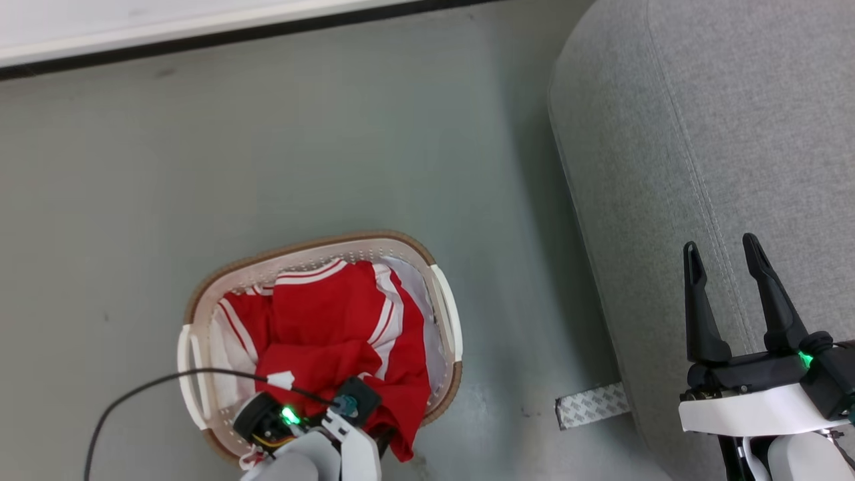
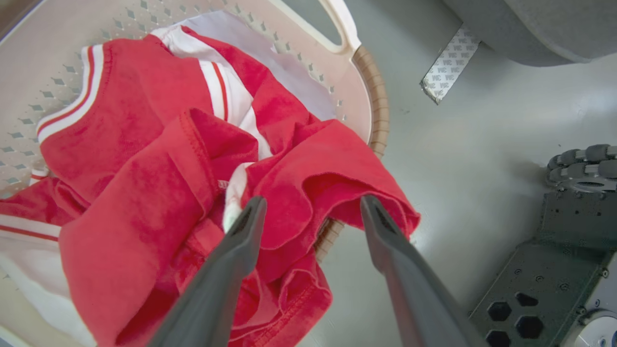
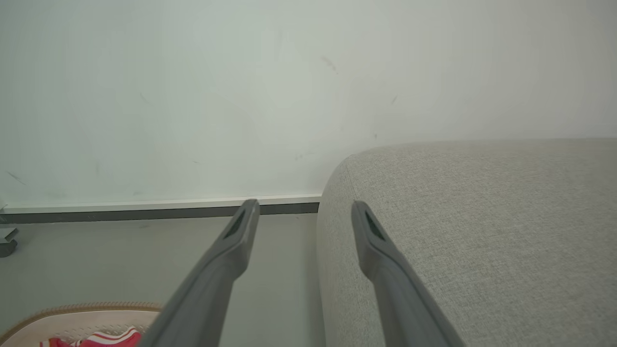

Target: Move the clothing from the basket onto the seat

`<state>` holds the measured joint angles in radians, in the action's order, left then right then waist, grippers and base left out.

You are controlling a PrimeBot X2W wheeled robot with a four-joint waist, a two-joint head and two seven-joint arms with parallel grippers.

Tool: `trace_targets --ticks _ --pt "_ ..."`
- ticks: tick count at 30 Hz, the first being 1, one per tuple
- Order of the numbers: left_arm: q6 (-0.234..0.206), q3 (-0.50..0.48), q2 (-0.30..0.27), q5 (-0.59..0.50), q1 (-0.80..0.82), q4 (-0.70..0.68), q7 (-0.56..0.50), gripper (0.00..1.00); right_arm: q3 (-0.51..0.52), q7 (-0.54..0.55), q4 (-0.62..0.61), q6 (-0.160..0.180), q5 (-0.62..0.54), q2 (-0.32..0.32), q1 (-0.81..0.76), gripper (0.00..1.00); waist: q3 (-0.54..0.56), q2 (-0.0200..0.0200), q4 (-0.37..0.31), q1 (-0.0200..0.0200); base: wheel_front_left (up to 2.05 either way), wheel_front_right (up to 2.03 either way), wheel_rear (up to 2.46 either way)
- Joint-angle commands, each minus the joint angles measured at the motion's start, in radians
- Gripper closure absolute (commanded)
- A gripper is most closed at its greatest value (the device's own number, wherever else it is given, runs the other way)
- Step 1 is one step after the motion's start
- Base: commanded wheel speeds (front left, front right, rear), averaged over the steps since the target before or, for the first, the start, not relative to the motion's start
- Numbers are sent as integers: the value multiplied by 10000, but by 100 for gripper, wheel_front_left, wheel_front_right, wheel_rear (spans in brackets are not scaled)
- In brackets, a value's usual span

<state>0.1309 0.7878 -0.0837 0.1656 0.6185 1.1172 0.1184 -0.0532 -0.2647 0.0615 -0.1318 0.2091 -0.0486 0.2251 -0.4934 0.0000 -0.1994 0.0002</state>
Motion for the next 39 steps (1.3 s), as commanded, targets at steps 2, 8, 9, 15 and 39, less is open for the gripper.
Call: trace_targets --ticks 2,8,9,15,39 --pt "-21 303 -191 360 205 51 -26 0 15 5 -78 21 21 -33 180 0 -196 0 -59 -2 0 0 0" --pt "-22 997 -463 851 743 175 162 0 -122 3 -211 21 -49 -33 366 0 -793 0 -138 -2 0 0 0" --pt "-22 1114 -488 914 850 223 149 0 -144 3 -258 21 -63 -33 421 0 -918 0 -162 -2 0 0 0" --pt "-23 1627 -586 1403 1317 464 226 0 -106 3 -419 21 -134 -33 553 0 -1531 0 -270 -2 0 0 0" --pt "-22 1569 -9 4604 256 -550 1455 100 350 4 376 21 -172 -35 -517 0 1676 0 937 -2 0 0 0"
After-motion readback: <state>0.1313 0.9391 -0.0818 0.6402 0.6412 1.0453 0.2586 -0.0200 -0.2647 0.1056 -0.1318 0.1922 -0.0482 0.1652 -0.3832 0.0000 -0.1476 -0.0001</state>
